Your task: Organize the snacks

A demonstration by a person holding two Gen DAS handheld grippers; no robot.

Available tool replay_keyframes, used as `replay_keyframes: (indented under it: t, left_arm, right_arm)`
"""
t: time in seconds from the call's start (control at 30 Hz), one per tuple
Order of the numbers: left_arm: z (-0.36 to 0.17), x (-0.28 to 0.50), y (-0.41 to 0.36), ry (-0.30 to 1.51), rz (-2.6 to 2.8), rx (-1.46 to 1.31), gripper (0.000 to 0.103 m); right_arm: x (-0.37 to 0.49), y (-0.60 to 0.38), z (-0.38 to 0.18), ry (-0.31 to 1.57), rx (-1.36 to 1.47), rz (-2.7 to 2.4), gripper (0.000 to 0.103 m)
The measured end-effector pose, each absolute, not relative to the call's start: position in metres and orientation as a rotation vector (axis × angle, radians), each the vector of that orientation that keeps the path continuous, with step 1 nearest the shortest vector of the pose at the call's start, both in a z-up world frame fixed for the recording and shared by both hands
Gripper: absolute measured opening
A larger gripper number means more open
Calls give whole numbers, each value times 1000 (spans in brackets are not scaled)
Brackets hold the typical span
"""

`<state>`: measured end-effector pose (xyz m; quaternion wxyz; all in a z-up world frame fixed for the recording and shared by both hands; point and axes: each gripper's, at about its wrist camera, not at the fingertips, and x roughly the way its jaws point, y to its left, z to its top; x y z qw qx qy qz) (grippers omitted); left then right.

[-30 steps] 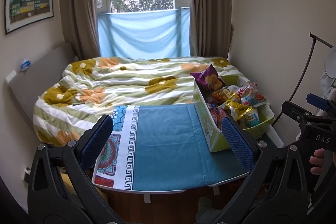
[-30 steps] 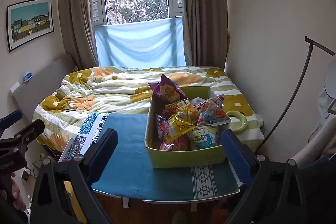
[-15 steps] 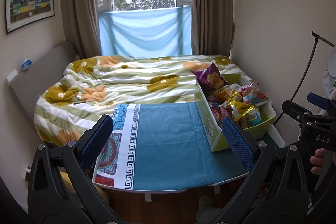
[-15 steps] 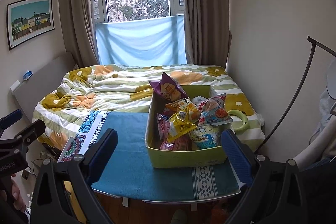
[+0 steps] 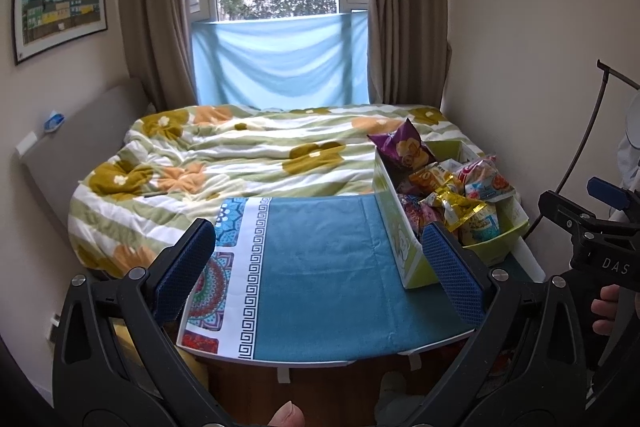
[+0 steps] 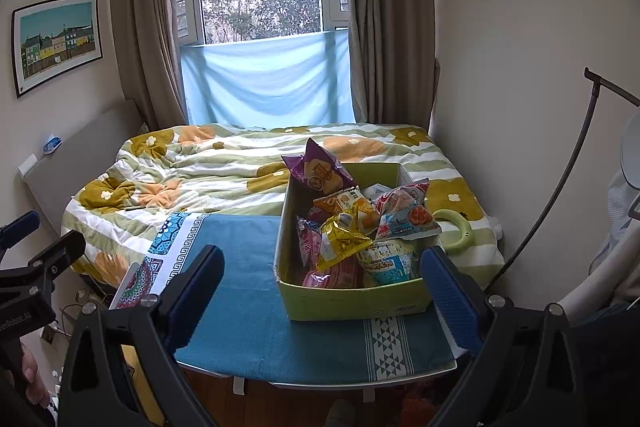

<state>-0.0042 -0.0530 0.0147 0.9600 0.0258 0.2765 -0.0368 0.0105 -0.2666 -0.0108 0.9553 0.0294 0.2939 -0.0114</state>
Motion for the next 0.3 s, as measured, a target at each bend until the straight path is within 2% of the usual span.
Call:
replay_keyframes:
  t: [0.3]
  left_arm:
    - [11, -3, -49, 571, -81, 28, 102]
  right_arm:
    - [13, -268, -12, 601, 61, -20, 98]
